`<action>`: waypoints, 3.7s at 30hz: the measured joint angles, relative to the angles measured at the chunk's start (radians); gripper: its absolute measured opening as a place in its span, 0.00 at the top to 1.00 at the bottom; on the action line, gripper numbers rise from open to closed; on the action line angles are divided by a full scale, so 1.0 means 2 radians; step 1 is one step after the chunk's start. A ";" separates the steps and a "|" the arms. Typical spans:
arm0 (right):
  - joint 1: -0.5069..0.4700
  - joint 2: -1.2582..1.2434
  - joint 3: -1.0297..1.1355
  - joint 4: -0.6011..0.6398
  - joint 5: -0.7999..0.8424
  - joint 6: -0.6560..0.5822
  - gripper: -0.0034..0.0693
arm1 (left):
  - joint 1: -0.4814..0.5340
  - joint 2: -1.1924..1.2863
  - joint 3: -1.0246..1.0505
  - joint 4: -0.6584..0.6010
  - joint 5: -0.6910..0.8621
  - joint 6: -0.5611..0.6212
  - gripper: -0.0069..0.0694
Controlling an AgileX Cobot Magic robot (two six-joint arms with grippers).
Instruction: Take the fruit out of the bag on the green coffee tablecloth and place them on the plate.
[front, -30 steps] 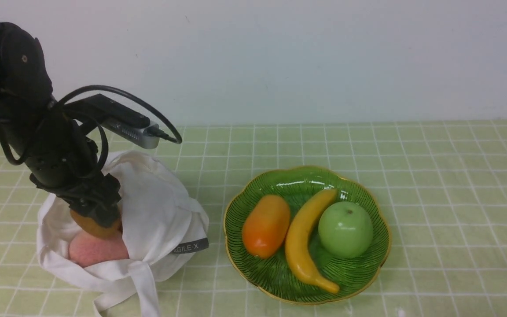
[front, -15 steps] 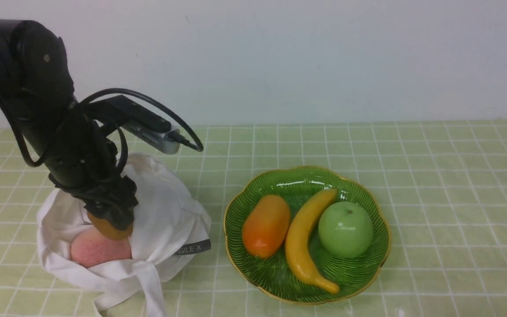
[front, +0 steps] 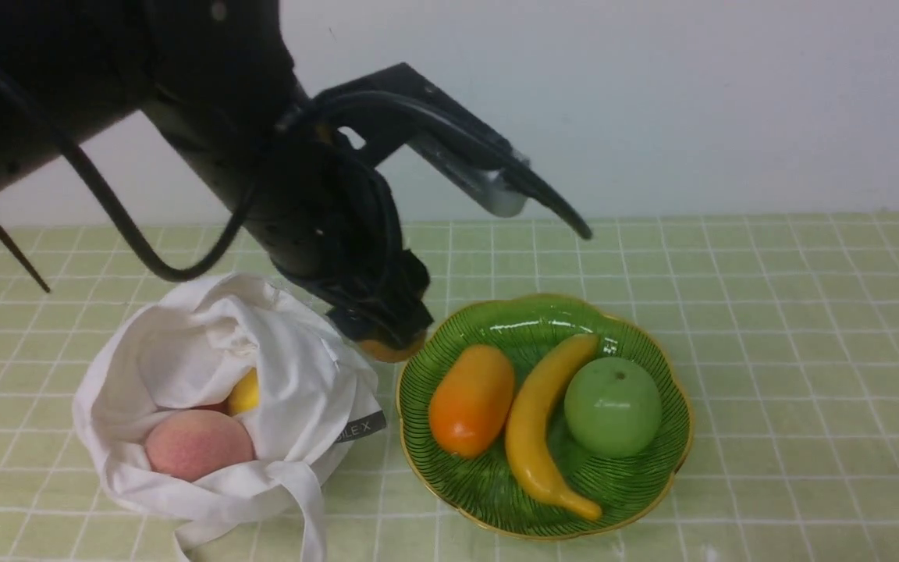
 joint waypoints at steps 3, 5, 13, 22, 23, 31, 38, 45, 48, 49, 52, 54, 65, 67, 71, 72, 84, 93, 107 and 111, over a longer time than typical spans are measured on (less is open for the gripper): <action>0.000 0.000 0.000 0.000 0.000 0.000 0.97 | -0.015 0.035 -0.001 -0.039 -0.036 -0.005 0.36; 0.000 0.000 0.000 0.000 0.000 0.000 0.97 | -0.024 0.064 -0.001 -0.065 -0.058 -0.006 0.36; 0.000 0.000 0.000 0.000 0.000 0.001 0.97 | -0.053 0.157 -0.001 -0.113 -0.121 -0.006 0.36; 0.000 0.000 0.000 0.000 0.000 0.002 0.97 | -0.067 0.194 -0.001 -0.133 -0.153 -0.001 0.23; 0.000 0.000 0.000 0.000 0.000 0.002 0.97 | -0.067 0.196 -0.001 -0.135 -0.155 -0.001 0.19; 0.000 0.000 0.000 0.000 0.000 0.002 0.97 | -0.066 0.198 -0.030 -0.129 -0.118 -0.008 0.08; 0.000 0.000 0.000 0.000 0.000 0.002 0.97 | -0.055 0.128 -0.099 -0.006 0.010 -0.109 0.76; 0.000 0.000 0.000 0.000 0.000 0.002 0.97 | -0.053 -0.036 -0.043 0.029 -0.009 -0.162 0.92; 0.000 0.000 0.000 0.000 0.000 0.002 0.97 | -0.053 -0.089 0.003 0.032 -0.044 -0.184 0.92; 0.000 0.000 0.000 0.000 0.000 0.002 0.97 | -0.053 -0.103 0.015 0.035 -0.055 -0.186 0.92; 0.000 0.000 0.000 0.000 0.000 0.002 0.97 | -0.053 -0.167 0.084 0.040 -0.116 -0.199 0.92; 0.000 0.000 0.000 0.000 0.000 0.002 0.97 | -0.053 -0.196 0.117 0.041 -0.132 -0.199 0.92; 0.000 0.000 0.000 0.000 0.000 0.002 0.97 | -0.053 -0.292 0.172 0.033 -0.046 -0.199 0.92; 0.000 0.000 0.000 0.000 0.000 0.002 0.97 | -0.053 -0.307 0.172 0.037 -0.050 -0.199 0.92; 0.000 0.000 0.000 0.000 0.000 0.002 0.97 | -0.053 -0.350 0.172 0.065 -0.062 -0.205 0.92; 0.000 0.000 0.000 0.000 0.000 0.002 0.97 | -0.053 -0.353 0.172 0.068 -0.064 -0.207 0.92; 0.000 0.000 0.000 0.000 0.000 0.000 0.97 | -0.044 -0.511 0.241 0.115 -0.121 -0.240 0.92; 0.000 0.000 0.000 0.000 0.000 -0.001 0.97 | 0.129 -0.701 0.559 0.060 -0.340 -0.181 0.92; 0.000 0.000 0.000 0.000 0.000 -0.001 0.97 | 0.249 -0.814 0.775 0.045 -0.383 -0.173 0.92; 0.000 0.000 0.000 0.000 0.000 -0.001 0.97 | 0.250 -0.814 0.775 0.045 -0.382 -0.170 0.92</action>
